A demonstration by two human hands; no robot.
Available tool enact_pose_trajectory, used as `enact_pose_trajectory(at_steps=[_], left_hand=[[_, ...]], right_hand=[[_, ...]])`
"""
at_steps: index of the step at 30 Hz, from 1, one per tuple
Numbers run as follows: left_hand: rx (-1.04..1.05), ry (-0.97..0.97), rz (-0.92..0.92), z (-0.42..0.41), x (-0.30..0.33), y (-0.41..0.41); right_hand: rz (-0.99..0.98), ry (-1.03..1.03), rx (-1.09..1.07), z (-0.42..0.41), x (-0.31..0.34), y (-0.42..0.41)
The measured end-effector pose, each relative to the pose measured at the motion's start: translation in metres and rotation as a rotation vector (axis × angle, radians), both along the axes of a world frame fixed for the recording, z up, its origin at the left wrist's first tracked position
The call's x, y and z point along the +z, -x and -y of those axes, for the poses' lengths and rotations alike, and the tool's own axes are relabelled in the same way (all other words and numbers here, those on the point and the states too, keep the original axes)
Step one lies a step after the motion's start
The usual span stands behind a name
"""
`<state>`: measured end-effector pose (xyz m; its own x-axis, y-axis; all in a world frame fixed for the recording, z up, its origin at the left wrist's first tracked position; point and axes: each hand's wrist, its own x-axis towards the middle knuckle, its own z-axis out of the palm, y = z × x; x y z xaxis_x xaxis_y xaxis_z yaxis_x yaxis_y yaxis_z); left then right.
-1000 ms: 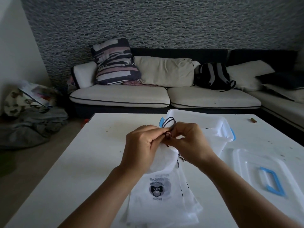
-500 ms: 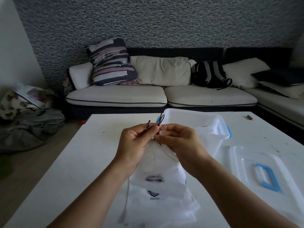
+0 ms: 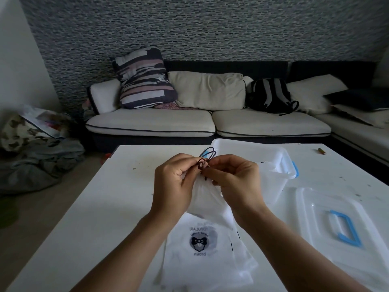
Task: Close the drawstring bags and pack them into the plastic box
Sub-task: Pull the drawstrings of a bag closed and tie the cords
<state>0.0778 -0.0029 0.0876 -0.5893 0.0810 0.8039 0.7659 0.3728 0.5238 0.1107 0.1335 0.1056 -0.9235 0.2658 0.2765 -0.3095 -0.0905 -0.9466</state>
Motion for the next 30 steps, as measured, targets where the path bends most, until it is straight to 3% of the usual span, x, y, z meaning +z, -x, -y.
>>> enact_pose_trajectory(at_steps=[5, 8, 15, 20, 26, 30], left_hand=[[-0.032, 0.055, -0.021, 0.007, 0.001, 0.002], [-0.071, 0.116, -0.021, 0.012, 0.002, 0.005], [-0.389, -0.168, 0.507, 0.009, 0.007, -0.001], [-0.467, -0.260, 0.610, 0.006, 0.008, -0.005], [-0.444, -0.280, 0.531, 0.006, 0.005, 0.000], [-0.467, -0.317, 0.518, 0.002, 0.006, -0.001]], right_hand=[[0.071, -0.204, 0.086, 0.004, -0.006, 0.004], [0.164, -0.216, 0.195, -0.002, -0.005, 0.012], [0.326, 0.015, 0.589, -0.030, 0.002, 0.009], [0.366, 0.228, 0.734, -0.035, -0.006, 0.009], [0.189, -0.013, 0.560, -0.032, 0.003, 0.011], [0.064, 0.035, 0.501, -0.027, 0.005, 0.008]])
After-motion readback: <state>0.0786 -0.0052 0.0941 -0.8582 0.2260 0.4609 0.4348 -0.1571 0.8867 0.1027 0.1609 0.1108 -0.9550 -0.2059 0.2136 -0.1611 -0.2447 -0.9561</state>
